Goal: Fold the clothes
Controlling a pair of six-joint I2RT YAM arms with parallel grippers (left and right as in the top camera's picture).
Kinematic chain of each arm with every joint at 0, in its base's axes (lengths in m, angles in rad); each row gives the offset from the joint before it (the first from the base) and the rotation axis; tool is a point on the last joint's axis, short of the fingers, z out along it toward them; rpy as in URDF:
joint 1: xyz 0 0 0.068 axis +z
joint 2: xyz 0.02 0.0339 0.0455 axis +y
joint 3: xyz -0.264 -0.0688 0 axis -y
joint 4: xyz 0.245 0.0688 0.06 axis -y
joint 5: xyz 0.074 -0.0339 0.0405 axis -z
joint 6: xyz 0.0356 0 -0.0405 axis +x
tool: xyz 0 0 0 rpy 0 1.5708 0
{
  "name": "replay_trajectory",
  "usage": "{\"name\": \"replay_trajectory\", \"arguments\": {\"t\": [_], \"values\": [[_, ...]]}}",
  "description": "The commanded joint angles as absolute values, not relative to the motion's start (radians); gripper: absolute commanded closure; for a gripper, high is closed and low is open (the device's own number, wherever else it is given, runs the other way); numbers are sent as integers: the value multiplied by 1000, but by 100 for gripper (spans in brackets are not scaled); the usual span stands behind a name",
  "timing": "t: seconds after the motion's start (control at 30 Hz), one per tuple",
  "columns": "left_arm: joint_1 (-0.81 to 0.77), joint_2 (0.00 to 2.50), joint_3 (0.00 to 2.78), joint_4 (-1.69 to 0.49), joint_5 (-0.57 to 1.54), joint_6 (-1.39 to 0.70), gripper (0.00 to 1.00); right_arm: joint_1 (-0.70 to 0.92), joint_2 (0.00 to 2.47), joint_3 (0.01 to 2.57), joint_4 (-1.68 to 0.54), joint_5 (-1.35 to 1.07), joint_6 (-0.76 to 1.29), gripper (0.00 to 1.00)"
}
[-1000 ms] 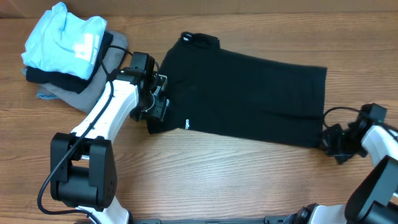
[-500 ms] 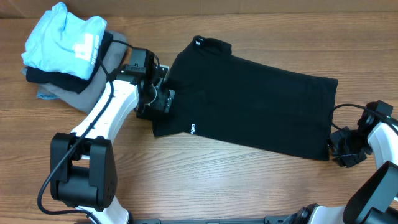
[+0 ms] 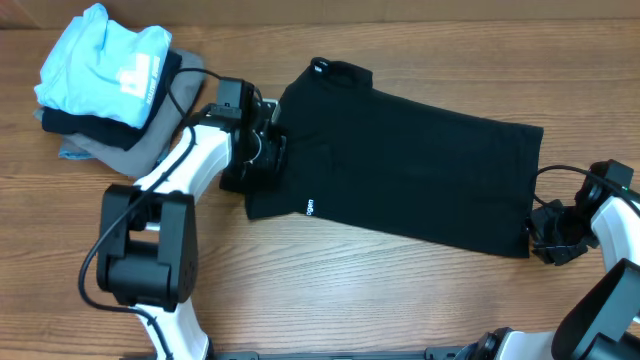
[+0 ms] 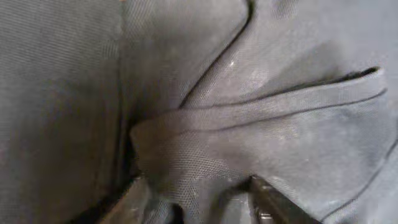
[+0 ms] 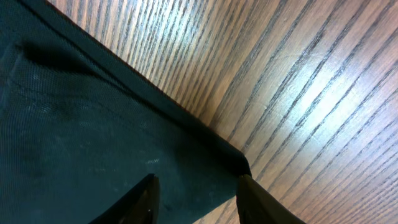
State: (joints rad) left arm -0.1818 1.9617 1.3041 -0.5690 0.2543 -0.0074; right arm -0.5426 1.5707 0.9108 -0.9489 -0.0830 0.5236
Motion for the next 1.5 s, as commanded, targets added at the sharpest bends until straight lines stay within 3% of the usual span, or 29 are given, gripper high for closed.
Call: {"name": "replay_trajectory", "arguments": {"t": [0.0,0.17,0.33,0.53,0.57,0.63,0.67,0.73,0.83,1.07,1.3,1.47], "values": [[-186,1968,1322,-560,289,-56,52,-545,1552,933,-944,-96,525,56],[-186,1967,1378,-580,335,-65,47,-545,1552,933,-944,-99,524,57],[-187,1967,1480,-605,451,-64,71,-545,1552,933,-944,-99,524,56],[-192,1967,1536,-620,420,-64,86,-545,1552,933,-944,-99,525,56],[-192,1967,1536,-636,398,-64,80,-545,1552,933,-944,-99,524,56],[-192,1968,1536,-703,299,-65,55,-545,1552,933,-944,-99,524,56],[-192,1968,1534,-731,251,-65,48,-545,1552,933,-944,-99,524,56],[-193,1969,1521,-768,166,-64,41,-545,1552,933,-944,-99,525,56],[-193,1975,1495,-768,150,-64,40,-545,1552,933,-944,-99,525,56],[-208,2074,1474,-759,168,-83,50,-545,1552,933,-947,-99,525,56],[-208,2109,1503,-749,210,-87,80,-545,1552,933,-948,-99,525,56],[-208,2107,1601,-804,206,-86,87,-545,1552,933,-948,-99,525,55]]}}
